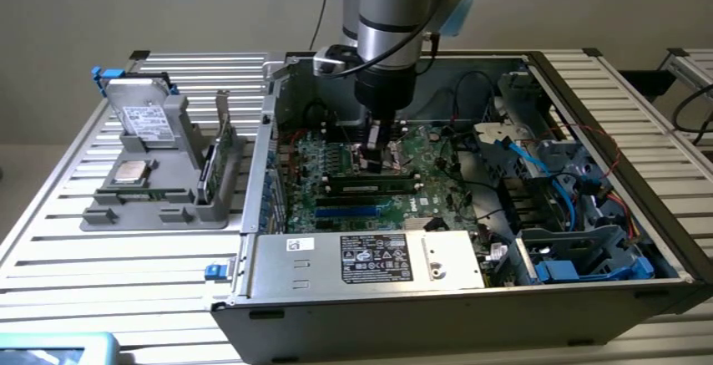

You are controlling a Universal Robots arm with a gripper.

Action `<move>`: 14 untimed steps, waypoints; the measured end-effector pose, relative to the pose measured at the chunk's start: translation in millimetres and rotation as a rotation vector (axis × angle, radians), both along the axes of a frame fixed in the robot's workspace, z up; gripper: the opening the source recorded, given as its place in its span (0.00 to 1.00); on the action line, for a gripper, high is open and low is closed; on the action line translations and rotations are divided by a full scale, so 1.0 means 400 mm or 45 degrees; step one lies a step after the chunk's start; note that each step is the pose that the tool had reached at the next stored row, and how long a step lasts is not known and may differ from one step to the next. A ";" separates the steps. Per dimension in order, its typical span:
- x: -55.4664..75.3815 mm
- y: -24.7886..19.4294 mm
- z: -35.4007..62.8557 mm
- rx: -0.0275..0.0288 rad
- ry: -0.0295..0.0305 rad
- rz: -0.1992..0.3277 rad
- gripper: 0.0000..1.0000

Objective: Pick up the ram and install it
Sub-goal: 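Press down the ram until it locks into place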

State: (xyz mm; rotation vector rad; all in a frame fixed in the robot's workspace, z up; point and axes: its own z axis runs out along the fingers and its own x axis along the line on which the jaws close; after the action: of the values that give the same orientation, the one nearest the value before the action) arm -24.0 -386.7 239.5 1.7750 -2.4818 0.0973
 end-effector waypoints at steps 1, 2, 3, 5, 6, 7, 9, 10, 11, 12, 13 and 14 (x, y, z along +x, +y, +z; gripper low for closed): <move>0.000 0.000 -0.001 0.0059 -0.0001 -0.014 0.11; 0.000 0.000 -0.001 0.0109 0.0000 -0.029 0.11; 0.000 0.000 -0.002 0.0151 -0.0001 -0.045 0.11; 0.000 0.000 -0.005 0.0207 -0.0006 -0.078 0.11; 0.000 0.000 -0.005 0.0215 -0.0009 -0.095 0.11; 0.000 0.000 -0.006 0.0216 -0.0019 -0.111 0.11; 0.000 0.000 -0.006 0.0215 -0.0047 -0.142 0.11; 0.000 0.000 -0.006 0.0216 -0.0065 -0.157 0.11; 0.000 0.000 -0.006 0.0217 -0.0074 -0.170 0.11; 0.000 0.000 -0.006 0.0218 -0.0083 -0.180 0.11; 0.000 0.000 -0.006 0.0218 -0.0094 -0.189 0.11; 0.000 0.000 -0.006 0.0218 -0.0118 -0.198 0.11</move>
State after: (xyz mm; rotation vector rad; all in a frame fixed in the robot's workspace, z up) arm -23.9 -386.7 237.1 1.5832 -2.6240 0.0737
